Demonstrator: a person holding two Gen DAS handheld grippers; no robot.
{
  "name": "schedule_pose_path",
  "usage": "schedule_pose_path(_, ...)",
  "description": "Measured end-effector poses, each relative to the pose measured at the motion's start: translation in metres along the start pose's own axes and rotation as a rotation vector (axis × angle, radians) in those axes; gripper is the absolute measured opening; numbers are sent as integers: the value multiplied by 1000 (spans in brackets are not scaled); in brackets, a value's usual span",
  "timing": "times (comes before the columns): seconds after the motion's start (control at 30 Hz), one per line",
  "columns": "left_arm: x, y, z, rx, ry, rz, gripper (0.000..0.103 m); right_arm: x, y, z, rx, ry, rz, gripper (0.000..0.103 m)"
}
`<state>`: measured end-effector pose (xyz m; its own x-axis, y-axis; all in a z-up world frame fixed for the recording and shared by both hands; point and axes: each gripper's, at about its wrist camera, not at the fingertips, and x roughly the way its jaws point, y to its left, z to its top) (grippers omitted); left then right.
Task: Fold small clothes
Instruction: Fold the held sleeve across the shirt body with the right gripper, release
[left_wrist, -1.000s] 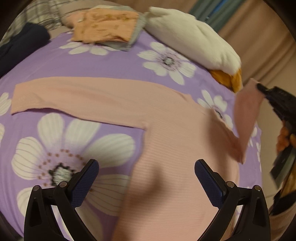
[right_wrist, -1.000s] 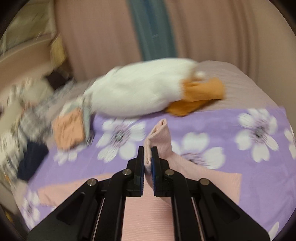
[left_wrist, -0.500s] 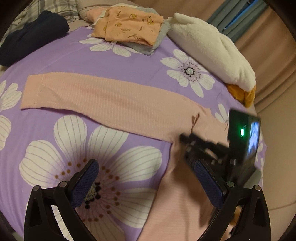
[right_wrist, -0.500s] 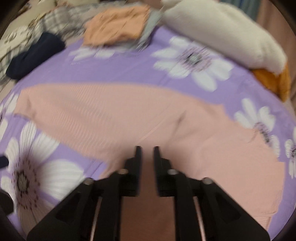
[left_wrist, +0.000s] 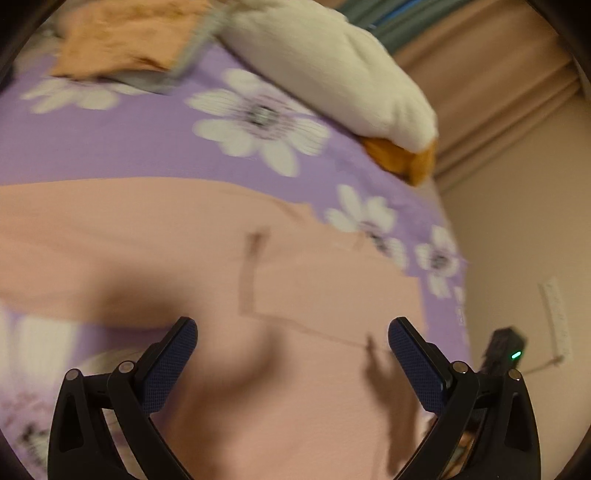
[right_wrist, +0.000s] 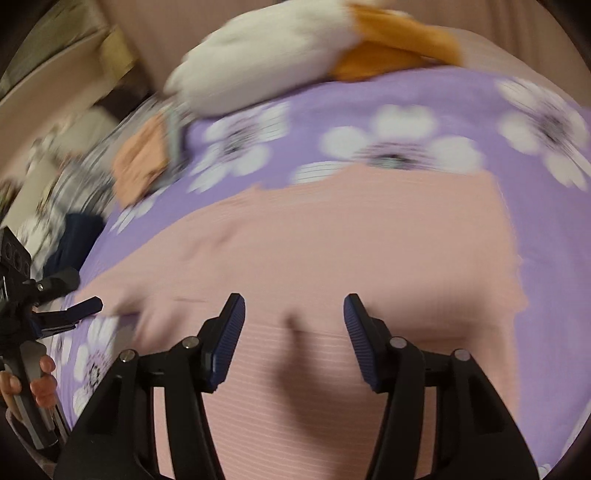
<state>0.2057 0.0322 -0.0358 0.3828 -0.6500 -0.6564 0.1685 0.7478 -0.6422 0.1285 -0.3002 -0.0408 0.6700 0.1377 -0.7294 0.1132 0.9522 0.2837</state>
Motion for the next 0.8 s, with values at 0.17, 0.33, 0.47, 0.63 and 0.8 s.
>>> schedule_pose_path(0.17, 43, -12, 18, -42, 19, -138, 102, -18, -44, -21, 134, -40, 14, 51)
schedule_pose_path(0.33, 84, -5, 36, -134, 20, -209, 102, -31, -59, -39, 173, -62, 33, 51)
schedule_pose_path(0.47, 98, 13, 45, -187, 3, -107, 102, -41, -70, -48, 181, -65, 47, 52)
schedule_pose_path(0.63, 72, 24, 44, -201, -30, -99, 102, -49, -71, -56, 164, -63, 40, 53)
schedule_pose_path(0.8, 9, 37, 33, -187, -89, -59, 102, -52, -66, -65, 172, -47, 61, 53)
